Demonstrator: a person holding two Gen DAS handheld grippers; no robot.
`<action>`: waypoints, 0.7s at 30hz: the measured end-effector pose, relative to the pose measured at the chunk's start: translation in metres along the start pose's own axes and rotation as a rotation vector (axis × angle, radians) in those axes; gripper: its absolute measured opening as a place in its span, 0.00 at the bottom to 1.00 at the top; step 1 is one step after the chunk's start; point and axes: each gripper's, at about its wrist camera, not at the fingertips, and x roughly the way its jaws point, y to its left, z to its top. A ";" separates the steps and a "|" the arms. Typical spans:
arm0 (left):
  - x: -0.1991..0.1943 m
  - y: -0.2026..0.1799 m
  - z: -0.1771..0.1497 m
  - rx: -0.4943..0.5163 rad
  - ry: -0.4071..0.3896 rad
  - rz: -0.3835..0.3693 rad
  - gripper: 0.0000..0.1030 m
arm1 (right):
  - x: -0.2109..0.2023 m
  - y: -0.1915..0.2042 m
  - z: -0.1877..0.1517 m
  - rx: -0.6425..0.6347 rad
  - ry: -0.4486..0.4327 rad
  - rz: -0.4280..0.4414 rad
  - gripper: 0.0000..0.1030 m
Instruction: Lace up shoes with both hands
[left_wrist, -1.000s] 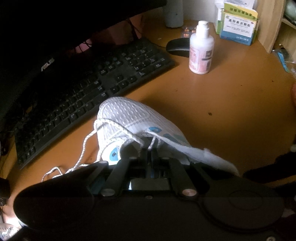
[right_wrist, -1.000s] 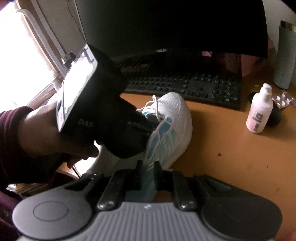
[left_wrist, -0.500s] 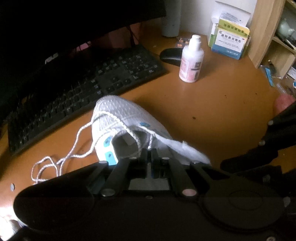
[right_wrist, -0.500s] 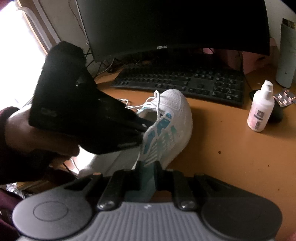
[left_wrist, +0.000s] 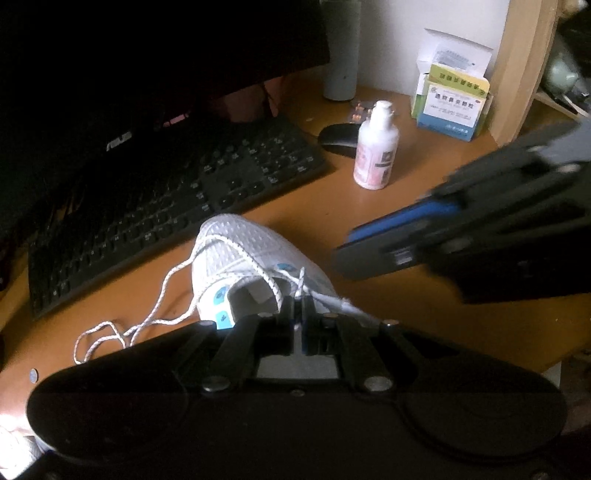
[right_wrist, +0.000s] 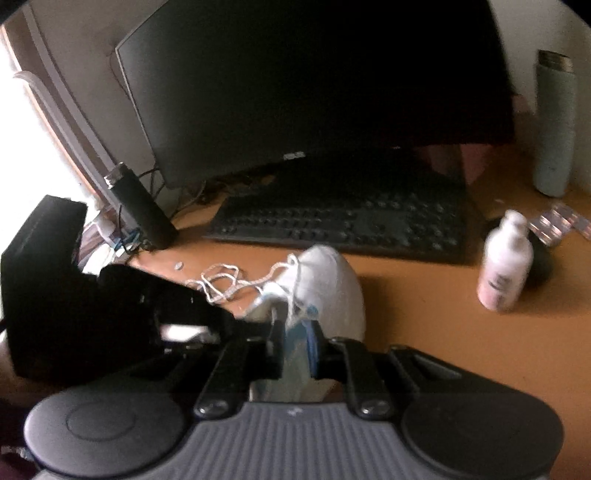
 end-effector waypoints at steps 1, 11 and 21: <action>0.000 0.000 0.000 0.001 -0.001 0.001 0.00 | 0.005 0.000 0.001 -0.001 0.009 0.006 0.13; -0.004 -0.001 -0.003 0.005 -0.008 -0.014 0.00 | 0.020 0.005 0.005 -0.030 0.035 0.025 0.14; -0.006 -0.004 -0.002 0.041 -0.021 0.008 0.02 | 0.028 -0.041 -0.003 0.338 0.053 0.157 0.02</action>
